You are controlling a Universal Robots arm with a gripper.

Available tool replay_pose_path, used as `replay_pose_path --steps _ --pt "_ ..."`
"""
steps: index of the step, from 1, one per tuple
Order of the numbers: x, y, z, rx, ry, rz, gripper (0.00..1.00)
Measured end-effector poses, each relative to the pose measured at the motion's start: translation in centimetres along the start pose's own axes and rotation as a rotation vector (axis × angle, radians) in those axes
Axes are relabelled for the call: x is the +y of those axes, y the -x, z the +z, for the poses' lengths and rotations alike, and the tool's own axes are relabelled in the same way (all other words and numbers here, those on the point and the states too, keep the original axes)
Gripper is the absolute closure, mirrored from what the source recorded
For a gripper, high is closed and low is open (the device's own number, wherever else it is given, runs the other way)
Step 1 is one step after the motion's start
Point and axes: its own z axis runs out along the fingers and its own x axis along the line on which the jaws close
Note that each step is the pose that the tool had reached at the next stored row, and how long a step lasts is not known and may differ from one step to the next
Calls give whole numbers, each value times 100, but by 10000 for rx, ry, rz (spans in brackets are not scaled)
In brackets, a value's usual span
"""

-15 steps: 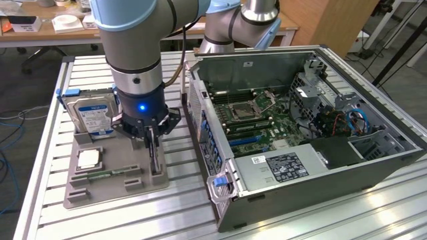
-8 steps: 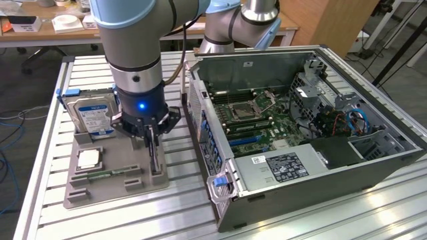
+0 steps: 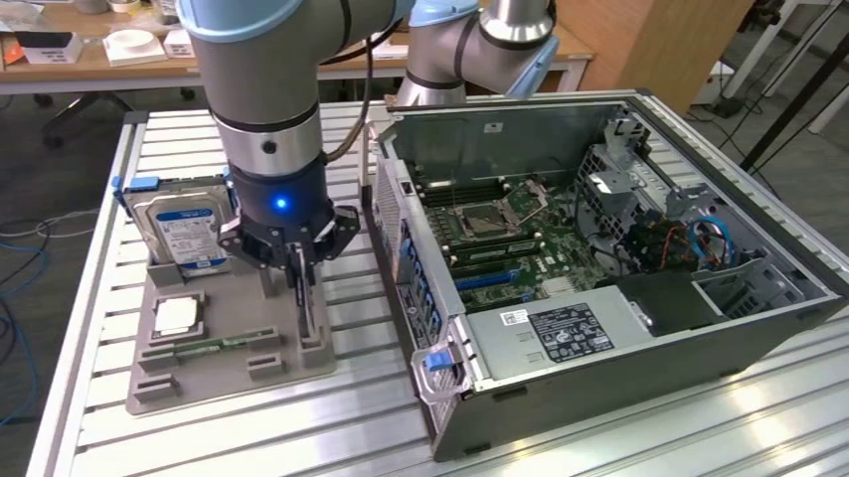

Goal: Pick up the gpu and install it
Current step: 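Pick up the gpu and move the gpu toward the slot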

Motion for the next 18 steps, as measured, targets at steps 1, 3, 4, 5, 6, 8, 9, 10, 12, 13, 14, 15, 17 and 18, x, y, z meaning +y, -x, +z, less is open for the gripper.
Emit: replay_pose_path --steps 1,3,4,5,6,8,9,10,12,13,14,15,17,18 --pt "1 1 -30 0 0 1 74" --pt "3 2 -61 -1 1 1 74" --pt "3 2 -68 -1 0 1 74" --pt "3 2 -75 0 1 0 74" --pt "3 2 -81 -1 0 0 74" --pt "4 2 -93 0 0 0 74" --pt "4 2 -99 0 0 0 74" --pt "4 2 -104 -1 1 1 74" --pt "5 3 -117 -1 1 0 74" --pt "5 3 -123 -1 0 1 74" --pt "5 3 -129 -1 1 0 74" --pt "6 3 -135 -1 1 0 74" --pt "6 3 -147 -1 1 1 74" --pt "6 3 -152 -1 1 1 74"
